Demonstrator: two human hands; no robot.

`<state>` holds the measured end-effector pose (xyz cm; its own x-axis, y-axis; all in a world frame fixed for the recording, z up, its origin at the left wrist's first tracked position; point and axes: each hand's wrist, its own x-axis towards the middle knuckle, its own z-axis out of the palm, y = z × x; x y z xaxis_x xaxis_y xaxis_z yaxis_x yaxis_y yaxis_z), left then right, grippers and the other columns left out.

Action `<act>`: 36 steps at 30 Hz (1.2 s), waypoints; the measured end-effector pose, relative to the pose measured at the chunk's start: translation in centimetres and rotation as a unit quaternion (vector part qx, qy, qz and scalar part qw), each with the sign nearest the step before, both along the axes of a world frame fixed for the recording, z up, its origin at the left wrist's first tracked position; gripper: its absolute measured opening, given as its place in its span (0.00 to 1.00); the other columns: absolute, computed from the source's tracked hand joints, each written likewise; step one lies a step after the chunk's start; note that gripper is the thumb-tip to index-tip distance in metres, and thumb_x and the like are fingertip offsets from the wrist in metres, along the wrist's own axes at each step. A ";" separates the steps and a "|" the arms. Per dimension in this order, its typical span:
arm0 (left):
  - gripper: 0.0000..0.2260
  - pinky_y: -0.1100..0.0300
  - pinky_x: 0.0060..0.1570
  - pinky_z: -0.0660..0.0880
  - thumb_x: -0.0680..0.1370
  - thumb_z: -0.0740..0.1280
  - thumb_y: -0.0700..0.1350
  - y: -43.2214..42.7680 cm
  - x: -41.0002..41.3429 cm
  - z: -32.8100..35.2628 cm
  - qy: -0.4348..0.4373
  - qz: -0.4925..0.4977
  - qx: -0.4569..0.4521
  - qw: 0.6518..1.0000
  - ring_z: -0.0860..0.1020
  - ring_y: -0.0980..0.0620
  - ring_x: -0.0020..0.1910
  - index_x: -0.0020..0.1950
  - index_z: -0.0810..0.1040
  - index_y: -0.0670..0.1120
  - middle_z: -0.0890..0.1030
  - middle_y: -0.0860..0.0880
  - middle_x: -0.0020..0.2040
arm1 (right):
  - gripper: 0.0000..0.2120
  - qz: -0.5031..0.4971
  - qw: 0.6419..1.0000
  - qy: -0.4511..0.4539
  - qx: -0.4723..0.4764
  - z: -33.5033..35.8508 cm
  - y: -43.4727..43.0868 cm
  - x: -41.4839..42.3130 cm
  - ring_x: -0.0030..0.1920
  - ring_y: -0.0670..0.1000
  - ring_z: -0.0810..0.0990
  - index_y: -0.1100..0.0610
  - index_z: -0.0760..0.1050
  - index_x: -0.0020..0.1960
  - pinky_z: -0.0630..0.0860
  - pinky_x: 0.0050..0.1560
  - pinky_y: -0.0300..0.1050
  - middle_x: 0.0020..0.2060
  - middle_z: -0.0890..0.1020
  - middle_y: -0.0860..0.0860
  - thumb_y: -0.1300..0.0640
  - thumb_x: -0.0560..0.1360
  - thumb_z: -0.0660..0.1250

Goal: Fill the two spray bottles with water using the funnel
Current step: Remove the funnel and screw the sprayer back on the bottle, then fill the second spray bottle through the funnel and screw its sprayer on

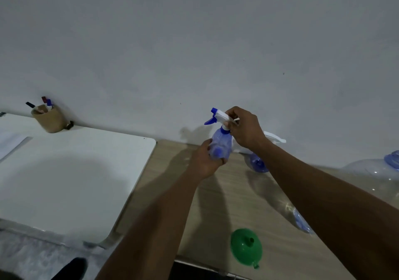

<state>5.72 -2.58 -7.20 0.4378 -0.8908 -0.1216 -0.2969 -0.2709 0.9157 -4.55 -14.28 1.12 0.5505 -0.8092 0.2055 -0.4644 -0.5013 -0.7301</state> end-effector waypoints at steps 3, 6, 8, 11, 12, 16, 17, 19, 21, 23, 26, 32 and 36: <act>0.32 0.51 0.66 0.75 0.72 0.79 0.44 -0.7 0.5 -1.7 0.007 -0.015 0.018 1.000 0.76 0.50 0.65 0.73 0.70 0.47 0.76 0.52 0.66 | 0.07 0.002 1.000 0.008 0.020 -2.0 -1.1 0.3 0.49 0.54 0.81 0.56 0.77 0.54 0.80 0.52 0.51 0.48 0.81 0.50 0.63 0.77 0.69; 0.38 0.55 0.66 0.73 0.69 0.79 0.48 -1.3 0.8 -2.6 -0.020 -0.030 0.054 0.998 0.77 0.49 0.67 0.76 0.67 0.50 0.77 0.51 0.68 | 0.08 0.004 1.000 0.009 0.024 -3.6 -1.8 0.6 0.49 0.53 0.80 0.56 0.77 0.55 0.80 0.53 0.50 0.49 0.81 0.50 0.63 0.77 0.69; 0.40 0.59 0.64 0.72 0.70 0.79 0.47 -1.6 1.1 -2.7 -0.044 -0.017 0.073 0.996 0.76 0.50 0.68 0.78 0.64 0.50 0.76 0.50 0.70 | 0.08 0.012 1.000 0.001 0.024 -3.8 -2.1 0.9 0.49 0.53 0.79 0.56 0.77 0.55 0.79 0.52 0.51 0.49 0.80 0.50 0.62 0.77 0.70; 0.40 0.57 0.65 0.73 0.71 0.79 0.47 -1.9 1.3 -3.0 -0.057 -0.012 0.079 0.995 0.76 0.48 0.68 0.79 0.63 0.50 0.76 0.49 0.70 | 0.08 0.028 0.999 0.011 0.026 -3.7 -2.3 1.2 0.49 0.54 0.80 0.56 0.77 0.56 0.78 0.50 0.48 0.50 0.81 0.51 0.61 0.77 0.70; 0.39 0.58 0.63 0.72 0.71 0.79 0.47 -1.9 1.3 -3.0 -0.060 -0.015 0.084 0.995 0.76 0.48 0.67 0.78 0.64 0.50 0.76 0.49 0.70 | 0.08 0.028 0.999 0.017 0.025 -3.7 -2.3 1.1 0.50 0.54 0.80 0.55 0.77 0.56 0.76 0.49 0.45 0.51 0.81 0.51 0.61 0.77 0.69; 0.37 0.65 0.56 0.67 0.73 0.77 0.45 -1.9 1.0 -2.5 -0.082 -0.029 0.106 0.991 0.75 0.49 0.68 0.78 0.64 0.48 0.75 0.49 0.70 | 0.11 0.040 0.998 0.039 0.024 -3.6 -2.4 0.6 0.51 0.51 0.77 0.55 0.77 0.60 0.69 0.50 0.39 0.54 0.81 0.52 0.62 0.79 0.67; 0.37 0.66 0.55 0.67 0.73 0.77 0.45 -1.9 0.9 -2.4 -0.086 -0.033 0.107 0.990 0.75 0.48 0.68 0.78 0.64 0.47 0.76 0.49 0.70 | 0.11 0.044 0.998 0.044 0.027 -3.6 -2.5 0.5 0.52 0.51 0.78 0.55 0.77 0.61 0.69 0.51 0.40 0.55 0.81 0.53 0.62 0.79 0.67; 0.34 0.74 0.48 0.67 0.74 0.77 0.46 -1.9 0.7 -2.1 -0.104 -0.045 0.117 0.987 0.76 0.48 0.67 0.77 0.67 0.47 0.77 0.49 0.69 | 0.12 0.055 0.996 0.058 0.031 -3.4 -2.5 0.3 0.53 0.51 0.78 0.54 0.77 0.62 0.70 0.51 0.40 0.56 0.82 0.53 0.60 0.79 0.67; 0.28 0.78 0.38 0.67 0.76 0.74 0.47 -1.7 0.5 -1.7 -0.124 -0.050 0.126 0.983 0.77 0.48 0.64 0.74 0.70 0.45 0.78 0.47 0.66 | 0.13 0.058 0.997 0.053 0.023 -3.2 -2.4 -0.1 0.52 0.49 0.80 0.54 0.77 0.62 0.73 0.51 0.40 0.55 0.83 0.52 0.57 0.78 0.69; 0.21 0.75 0.36 0.68 0.79 0.71 0.48 -1.3 0.2 -1.6 -0.137 -0.052 0.132 0.980 0.79 0.48 0.57 0.70 0.73 0.45 0.80 0.47 0.62 | 0.12 0.023 0.999 -0.005 -0.031 -2.8 -2.2 -1.1 0.49 0.47 0.82 0.55 0.78 0.60 0.77 0.51 0.42 0.50 0.84 0.51 0.54 0.77 0.69; 0.08 0.61 0.46 0.78 0.77 0.71 0.50 -0.6 -0.6 -2.5 -0.137 0.007 0.130 0.982 0.81 0.48 0.48 0.54 0.79 0.50 0.83 0.48 0.50 | 0.09 -0.085 0.982 -0.077 -0.148 -2.6 -2.6 -3.5 0.47 0.48 0.79 0.56 0.78 0.56 0.77 0.50 0.46 0.47 0.80 0.50 0.56 0.77 0.67; 0.13 0.58 0.53 0.77 0.75 0.76 0.48 -0.9 -5.1 -3.5 -0.079 -0.050 0.129 0.987 0.82 0.46 0.52 0.55 0.77 0.48 0.79 0.52 0.46 | 0.18 -0.154 0.952 0.226 -0.140 -4.4 -5.0 -8.8 0.62 0.59 0.75 0.54 0.73 0.65 0.74 0.58 0.56 0.60 0.78 0.56 0.51 0.77 0.66; 0.26 0.56 0.63 0.73 0.77 0.74 0.48 -1.4 -7.8 -3.5 -0.098 -0.106 0.134 0.980 0.77 0.46 0.64 0.72 0.72 0.45 0.78 0.45 0.67 | 0.16 -0.088 0.949 0.298 -0.044 -5.3 -4.7 -10.1 0.51 0.58 0.79 0.54 0.69 0.62 0.77 0.53 0.55 0.54 0.79 0.55 0.51 0.77 0.67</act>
